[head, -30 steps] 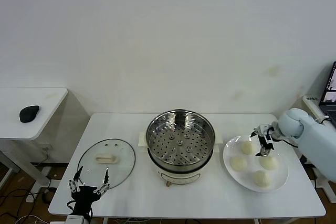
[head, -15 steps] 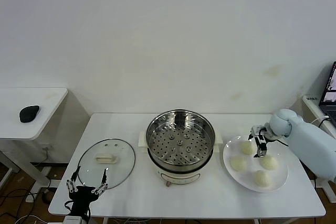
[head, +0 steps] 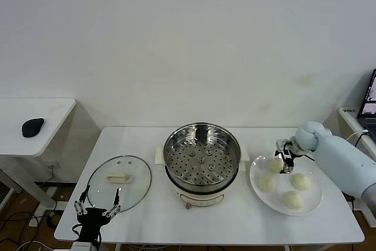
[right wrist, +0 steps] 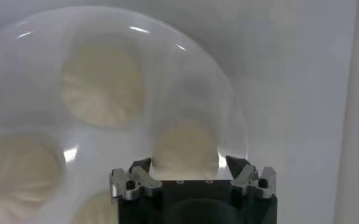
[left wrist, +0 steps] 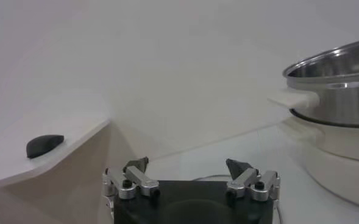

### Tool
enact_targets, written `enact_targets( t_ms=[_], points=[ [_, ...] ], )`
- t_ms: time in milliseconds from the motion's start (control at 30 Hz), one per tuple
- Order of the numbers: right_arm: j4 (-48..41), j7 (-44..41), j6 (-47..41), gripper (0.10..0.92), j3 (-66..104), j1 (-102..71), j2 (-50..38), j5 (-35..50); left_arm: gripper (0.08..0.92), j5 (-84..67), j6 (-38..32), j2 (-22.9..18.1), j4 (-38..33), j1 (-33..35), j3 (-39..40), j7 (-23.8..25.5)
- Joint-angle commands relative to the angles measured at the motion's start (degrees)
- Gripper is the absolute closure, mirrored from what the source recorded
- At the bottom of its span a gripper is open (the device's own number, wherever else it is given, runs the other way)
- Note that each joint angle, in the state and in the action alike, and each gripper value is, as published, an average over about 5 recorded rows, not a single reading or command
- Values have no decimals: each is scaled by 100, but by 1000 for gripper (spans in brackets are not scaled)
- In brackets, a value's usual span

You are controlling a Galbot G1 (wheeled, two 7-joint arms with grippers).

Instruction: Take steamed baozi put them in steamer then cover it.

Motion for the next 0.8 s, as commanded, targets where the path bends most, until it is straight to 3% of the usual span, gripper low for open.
enact_targets(
  t_ms=[33, 200, 500, 800],
  points=[
    [-90, 10, 2, 361, -15, 8, 78, -17, 177, 1, 0, 3, 12, -3, 2, 1],
    [-89, 6, -14, 440, -18, 18, 64, -55, 177, -2, -1, 1, 8, -15, 1, 0],
    [186, -7, -9, 465, -52, 104, -157, 51, 177, -15, -2, 13, 9, -13, 4, 2],
    [1547, -173, -259, 465, -1299, 1810, -1122, 1346, 177, -75, 5, 97, -71, -20, 12, 10]
  ],
)
